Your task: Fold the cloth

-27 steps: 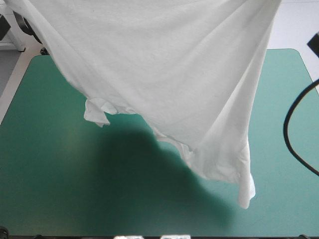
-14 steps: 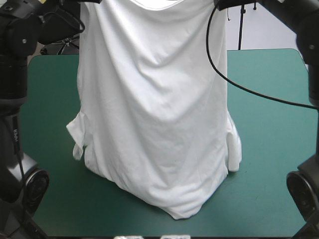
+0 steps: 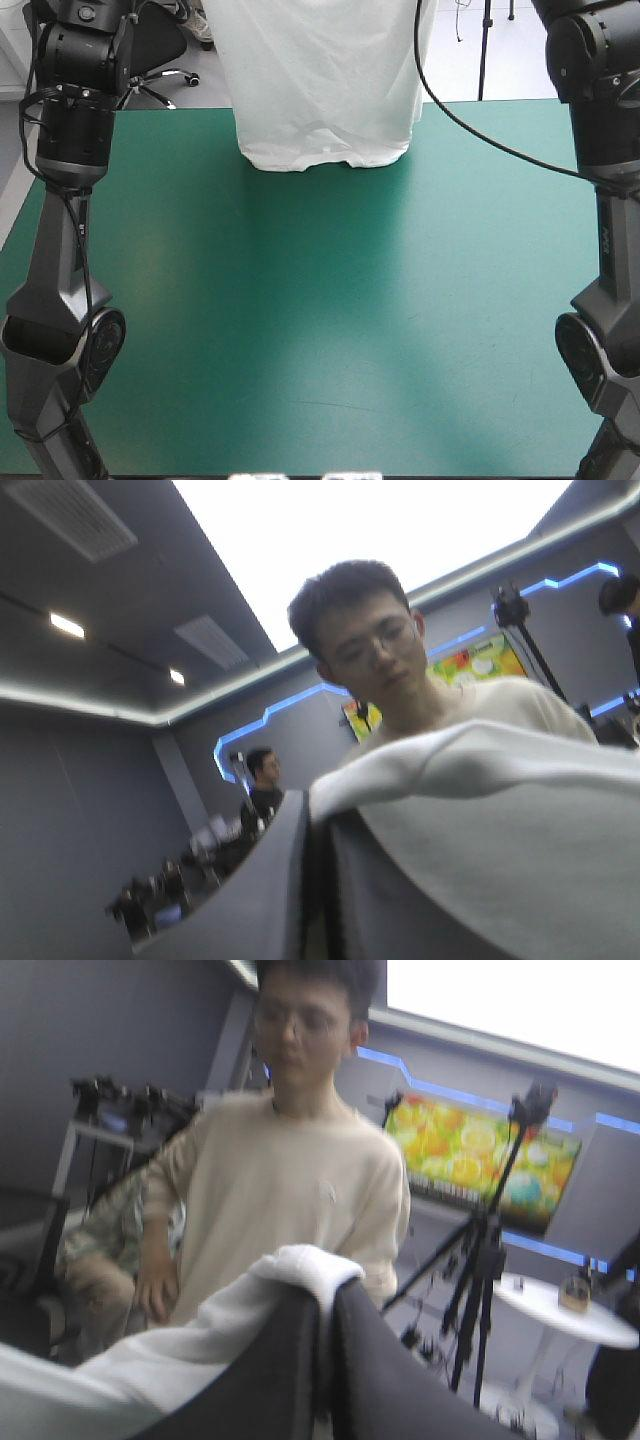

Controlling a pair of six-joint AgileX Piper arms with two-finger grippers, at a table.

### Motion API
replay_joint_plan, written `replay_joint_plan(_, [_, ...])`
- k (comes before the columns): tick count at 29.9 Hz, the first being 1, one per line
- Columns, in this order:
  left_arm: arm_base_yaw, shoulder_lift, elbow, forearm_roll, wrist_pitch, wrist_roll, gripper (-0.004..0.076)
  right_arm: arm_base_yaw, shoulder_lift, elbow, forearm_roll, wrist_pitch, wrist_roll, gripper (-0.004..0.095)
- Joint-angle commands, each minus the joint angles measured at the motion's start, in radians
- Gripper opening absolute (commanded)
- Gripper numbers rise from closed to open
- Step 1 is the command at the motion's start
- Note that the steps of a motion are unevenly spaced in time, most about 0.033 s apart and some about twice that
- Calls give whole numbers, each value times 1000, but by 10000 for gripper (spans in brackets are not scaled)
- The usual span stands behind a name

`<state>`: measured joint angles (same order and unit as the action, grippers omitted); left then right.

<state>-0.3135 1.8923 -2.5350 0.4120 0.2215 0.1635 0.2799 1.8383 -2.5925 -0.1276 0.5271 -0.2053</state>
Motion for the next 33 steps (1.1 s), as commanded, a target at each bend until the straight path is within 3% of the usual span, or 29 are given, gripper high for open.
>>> replay_joint_plan(1, [39,0,-20,10,157,-174,-17,-65,-1,37,16,96,51,-17])
replay_joint_plan(5, [77,66,10,14,501,-394,-17,-99,1,231,109,142,-6,-17])
replay_joint_plan(9, [74,95,123,7,660,-401,-17,-99,-1,426,128,191,-13,-17])
replay_joint_plan(16, [74,48,439,6,650,-425,-17,-111,-40,780,254,139,-92,-17])
replay_joint_plan(24, [74,-182,929,-43,414,-425,-17,-200,-169,1048,495,107,-256,-17])
replay_joint_plan(33, [74,-419,1371,-156,276,-388,-17,-224,-297,1272,556,184,-325,-17])
